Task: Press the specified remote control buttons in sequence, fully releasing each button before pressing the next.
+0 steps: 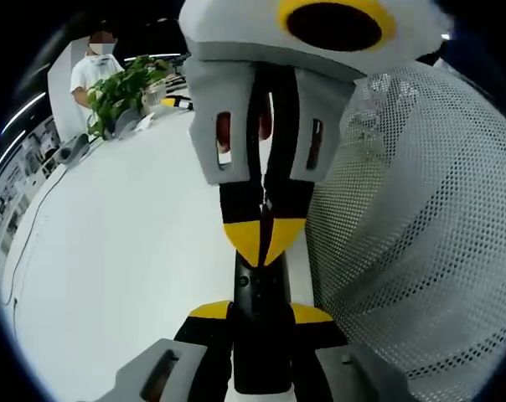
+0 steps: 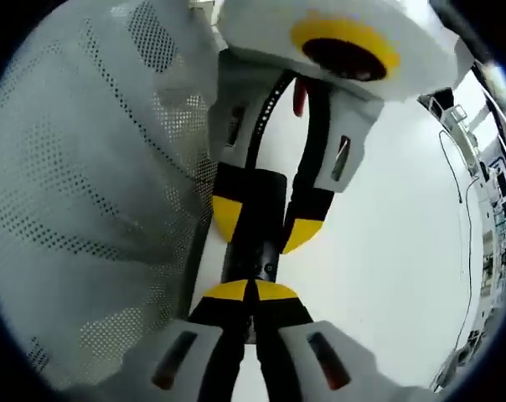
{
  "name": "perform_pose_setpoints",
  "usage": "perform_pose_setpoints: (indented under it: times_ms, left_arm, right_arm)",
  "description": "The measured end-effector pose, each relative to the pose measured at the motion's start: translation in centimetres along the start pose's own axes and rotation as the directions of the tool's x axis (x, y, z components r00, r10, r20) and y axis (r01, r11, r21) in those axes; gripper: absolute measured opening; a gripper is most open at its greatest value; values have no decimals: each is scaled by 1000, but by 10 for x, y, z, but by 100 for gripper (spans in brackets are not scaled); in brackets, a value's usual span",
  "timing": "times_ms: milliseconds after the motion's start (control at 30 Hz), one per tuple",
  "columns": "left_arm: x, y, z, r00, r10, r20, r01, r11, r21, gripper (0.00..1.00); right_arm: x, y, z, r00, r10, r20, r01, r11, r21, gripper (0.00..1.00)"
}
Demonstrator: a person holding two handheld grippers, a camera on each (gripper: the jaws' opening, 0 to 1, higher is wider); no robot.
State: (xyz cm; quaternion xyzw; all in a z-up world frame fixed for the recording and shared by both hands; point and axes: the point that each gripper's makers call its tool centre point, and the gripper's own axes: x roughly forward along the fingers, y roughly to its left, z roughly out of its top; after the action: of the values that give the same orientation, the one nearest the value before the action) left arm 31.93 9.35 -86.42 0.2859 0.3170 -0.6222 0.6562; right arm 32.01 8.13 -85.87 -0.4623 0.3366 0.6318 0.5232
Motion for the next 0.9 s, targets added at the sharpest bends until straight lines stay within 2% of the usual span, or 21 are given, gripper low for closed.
perform_pose_setpoints:
  times_ms: [133,300,367,600,767,900]
  left_arm:
    - [0,0,0,1000,0,5,0,1000,-2,24]
    - [-1,0,0,1000,0,4,0,1000,-3,24]
    - [0,0,0,1000,1,4,-1,1000,-2,24]
    - [-1,0,0,1000,1,6,-1,1000,-2,24]
    - [0,0,0,1000,1,4,-1,1000,-2,24]
    - [0,0,0,1000,0,3,0,1000,-1,24]
  right_arm:
    - [-2,-1,-1,998,1,65,-9,992,123,0]
    - [-4,-1,-1,990,-21,142,-12,973,229,0]
    - [-5,-1,-4,989,-15,146,-24,965,262,0]
    - [-6,3,-10,989,-48,140,9,964,266,0]
    - [-4,3,-7,994,-67,83,45,971,234,0]
    - [-5,1,-10,993,-63,104,32,959,282,0]
